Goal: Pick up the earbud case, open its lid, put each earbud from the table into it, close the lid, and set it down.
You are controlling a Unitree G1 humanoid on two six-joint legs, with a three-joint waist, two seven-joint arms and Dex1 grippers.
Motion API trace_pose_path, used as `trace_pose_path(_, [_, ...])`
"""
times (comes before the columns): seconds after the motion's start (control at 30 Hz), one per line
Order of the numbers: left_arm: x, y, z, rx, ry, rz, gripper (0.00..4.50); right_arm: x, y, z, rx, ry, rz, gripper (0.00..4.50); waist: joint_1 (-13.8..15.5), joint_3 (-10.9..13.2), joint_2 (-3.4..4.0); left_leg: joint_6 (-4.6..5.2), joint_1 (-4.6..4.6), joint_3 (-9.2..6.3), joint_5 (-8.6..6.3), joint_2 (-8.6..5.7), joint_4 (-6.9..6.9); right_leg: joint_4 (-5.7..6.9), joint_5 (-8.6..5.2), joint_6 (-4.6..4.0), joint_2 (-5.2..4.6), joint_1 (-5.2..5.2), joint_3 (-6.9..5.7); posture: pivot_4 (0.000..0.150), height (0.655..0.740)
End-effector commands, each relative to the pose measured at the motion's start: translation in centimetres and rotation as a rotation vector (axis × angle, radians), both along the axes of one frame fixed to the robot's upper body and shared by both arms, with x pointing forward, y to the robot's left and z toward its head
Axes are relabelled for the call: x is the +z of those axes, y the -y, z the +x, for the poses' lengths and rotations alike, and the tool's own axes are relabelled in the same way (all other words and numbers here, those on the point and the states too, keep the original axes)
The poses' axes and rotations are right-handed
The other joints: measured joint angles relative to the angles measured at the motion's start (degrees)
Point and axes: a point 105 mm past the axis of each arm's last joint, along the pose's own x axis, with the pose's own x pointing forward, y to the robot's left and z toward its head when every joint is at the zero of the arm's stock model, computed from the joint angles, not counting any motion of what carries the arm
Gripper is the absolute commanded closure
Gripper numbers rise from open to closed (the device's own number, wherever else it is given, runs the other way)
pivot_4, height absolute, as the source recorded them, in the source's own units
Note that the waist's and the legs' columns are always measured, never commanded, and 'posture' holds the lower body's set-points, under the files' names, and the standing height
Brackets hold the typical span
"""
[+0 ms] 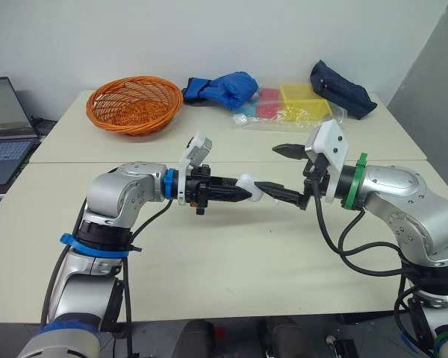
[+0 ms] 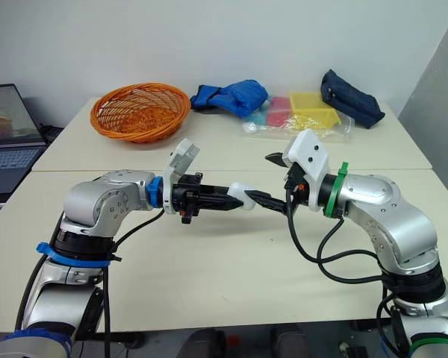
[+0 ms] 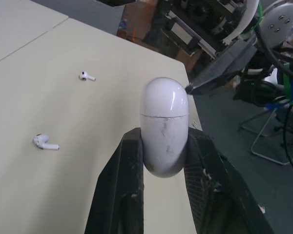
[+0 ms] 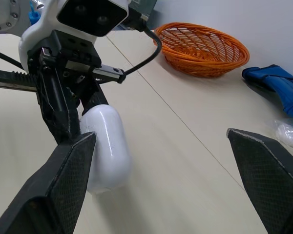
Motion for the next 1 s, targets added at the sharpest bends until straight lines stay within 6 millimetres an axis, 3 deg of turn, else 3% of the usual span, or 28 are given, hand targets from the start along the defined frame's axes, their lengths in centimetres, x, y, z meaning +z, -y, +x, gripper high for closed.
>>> trace_pose_path(0.03, [1.5, 0.5, -0.8, -0.051, 0.051, -0.031, 3.76, 0.7, 0.3, 0.0, -0.007, 0.055, -0.012, 0.02, 0.02, 0.0, 0.0, 0.0, 0.0, 0.01, 0.0, 0.01, 0.0, 0.0, 0.0, 0.0, -0.01, 0.0, 0.01, 0.15, 0.74])
trace_pose_path(0.63, [1.3, 0.6, -0.9, -0.077, 0.061, -0.009, 3.76, 0.0, -0.3, -1.4, 0.051, 0.02, -0.034, 0.02, 0.03, 0.01, -0.01, 0.0, 0.0, 0.02, 0.0, 0.02, -0.01, -0.02, -0.01, 0.0, -0.04, 0.0, 0.02, 0.15, 0.74])
trace_pose_path(1.0, [1.5, 0.8, -1.1, -0.09, 0.072, -0.01, 3.76, -0.3, -0.1, -0.8, 0.024, 0.031, -0.053, 0.02, 0.02, 0.03, -0.01, 0.0, -0.01, 0.02, 0.0, 0.03, -0.03, -0.06, -0.02, -0.02, -0.04, -0.01, 0.02, 0.15, 0.74])
